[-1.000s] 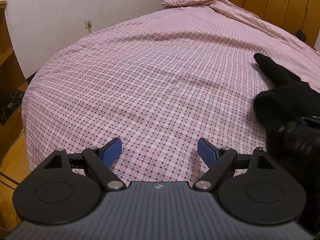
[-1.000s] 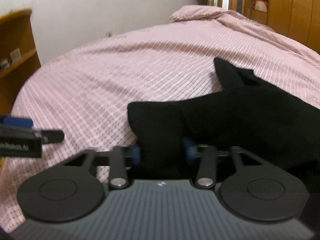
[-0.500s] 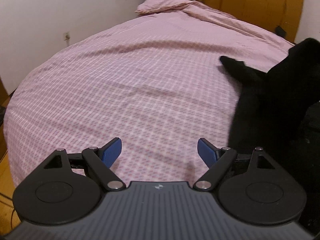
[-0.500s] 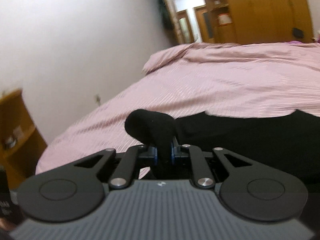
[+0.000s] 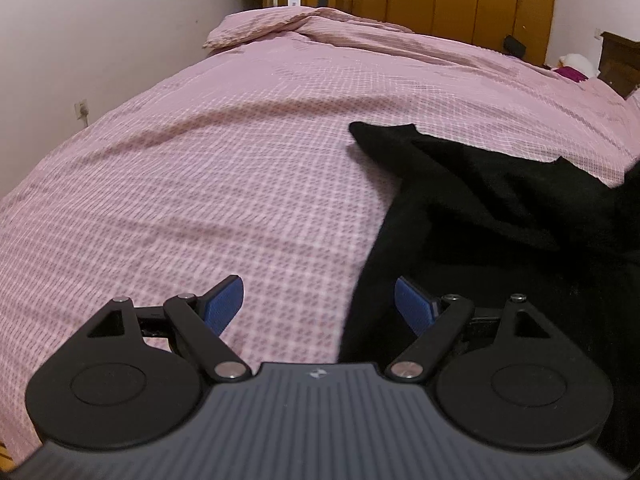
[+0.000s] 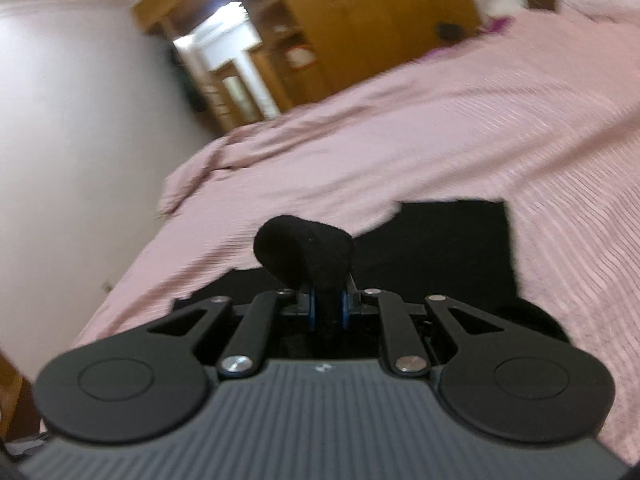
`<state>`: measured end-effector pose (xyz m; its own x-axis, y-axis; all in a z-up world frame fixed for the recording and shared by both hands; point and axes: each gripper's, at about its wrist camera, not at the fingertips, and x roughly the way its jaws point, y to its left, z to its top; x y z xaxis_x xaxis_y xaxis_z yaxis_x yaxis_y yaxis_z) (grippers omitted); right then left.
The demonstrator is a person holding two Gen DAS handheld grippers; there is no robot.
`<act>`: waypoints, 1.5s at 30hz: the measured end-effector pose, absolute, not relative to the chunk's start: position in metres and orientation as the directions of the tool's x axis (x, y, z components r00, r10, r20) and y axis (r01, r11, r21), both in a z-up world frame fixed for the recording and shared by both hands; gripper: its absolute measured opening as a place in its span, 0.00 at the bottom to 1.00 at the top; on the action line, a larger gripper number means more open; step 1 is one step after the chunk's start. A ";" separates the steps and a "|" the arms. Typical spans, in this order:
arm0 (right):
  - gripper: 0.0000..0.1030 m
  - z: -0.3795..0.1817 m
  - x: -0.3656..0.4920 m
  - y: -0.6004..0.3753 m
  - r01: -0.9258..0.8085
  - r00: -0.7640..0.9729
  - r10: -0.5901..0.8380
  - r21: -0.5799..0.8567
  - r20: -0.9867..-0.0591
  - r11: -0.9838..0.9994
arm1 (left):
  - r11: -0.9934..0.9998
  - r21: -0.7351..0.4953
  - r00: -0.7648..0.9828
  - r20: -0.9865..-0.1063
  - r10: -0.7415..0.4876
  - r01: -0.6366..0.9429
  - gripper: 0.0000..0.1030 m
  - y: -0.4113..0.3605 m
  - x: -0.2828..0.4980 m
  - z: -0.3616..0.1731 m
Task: Fold small clothes
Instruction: 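Grasp the cardigan side edge with the right gripper and fold it inward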
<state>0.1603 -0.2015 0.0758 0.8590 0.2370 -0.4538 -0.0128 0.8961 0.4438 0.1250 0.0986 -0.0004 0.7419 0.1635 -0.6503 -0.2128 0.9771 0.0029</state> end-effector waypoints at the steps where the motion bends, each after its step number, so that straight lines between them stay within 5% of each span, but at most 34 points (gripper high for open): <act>1: 0.14 0.068 0.158 -0.208 0.013 0.857 0.221 0.449 -0.466 0.893 | 0.978 0.008 0.742 -0.650 0.163 -0.208 0.84 0.095 0.129 -0.001; 9: 0.21 0.014 0.170 -0.262 0.140 0.816 0.179 0.488 -0.550 0.862 | 0.982 0.075 0.746 -0.640 0.181 -0.173 0.84 0.070 0.164 -0.009; 12: 0.36 0.015 0.164 -0.270 0.127 0.830 0.185 0.503 -0.525 0.855 | 0.980 0.092 0.749 -0.634 0.193 -0.175 0.84 0.064 0.179 -0.014; 14: 0.61 0.022 0.163 -0.271 0.106 0.851 0.171 0.481 -0.496 0.870 | 0.980 0.087 0.755 -0.626 0.195 -0.180 0.84 0.062 0.188 -0.016; 16: 0.68 0.028 0.162 -0.272 0.069 0.870 0.171 0.459 -0.461 0.886 | 0.980 0.076 0.764 -0.616 0.192 -0.185 0.84 0.061 0.194 -0.016; 24: 0.68 0.032 0.186 -0.270 0.041 0.859 0.169 0.395 -0.483 0.918 | 0.975 0.057 0.791 -0.575 0.208 -0.214 0.84 0.059 0.215 -0.019; 27: 0.64 0.026 0.197 -0.268 0.038 0.841 0.178 0.383 -0.511 0.923 | 0.971 0.077 0.806 -0.545 0.231 -0.227 0.84 0.059 0.222 -0.024; 29: 0.16 0.027 0.195 -0.266 0.032 0.829 0.184 0.374 -0.528 0.927 | 0.963 0.090 0.817 -0.513 0.263 -0.254 0.84 0.062 0.222 -0.025; 30: 0.12 0.030 0.196 -0.264 0.028 0.829 0.184 0.368 -0.528 0.929 | 0.958 0.089 0.824 -0.492 0.280 -0.272 0.84 0.064 0.221 -0.025; 38: 0.11 0.083 0.199 -0.242 -0.100 0.925 0.200 0.300 -0.323 0.949 | 0.915 0.014 0.794 -0.491 0.358 -0.404 0.84 0.098 0.216 -0.032; 45: 0.12 0.023 0.258 -0.244 0.045 0.787 0.120 0.250 -0.605 0.967 | 0.949 -0.039 0.766 -0.602 0.227 -0.313 0.84 0.112 0.212 -0.026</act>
<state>0.2576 -0.2440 0.0232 0.7869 0.1202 -0.6052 0.0448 0.9671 0.2504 0.2116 0.1123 -0.0264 0.7658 0.2273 -0.6016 -0.3126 0.9491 -0.0393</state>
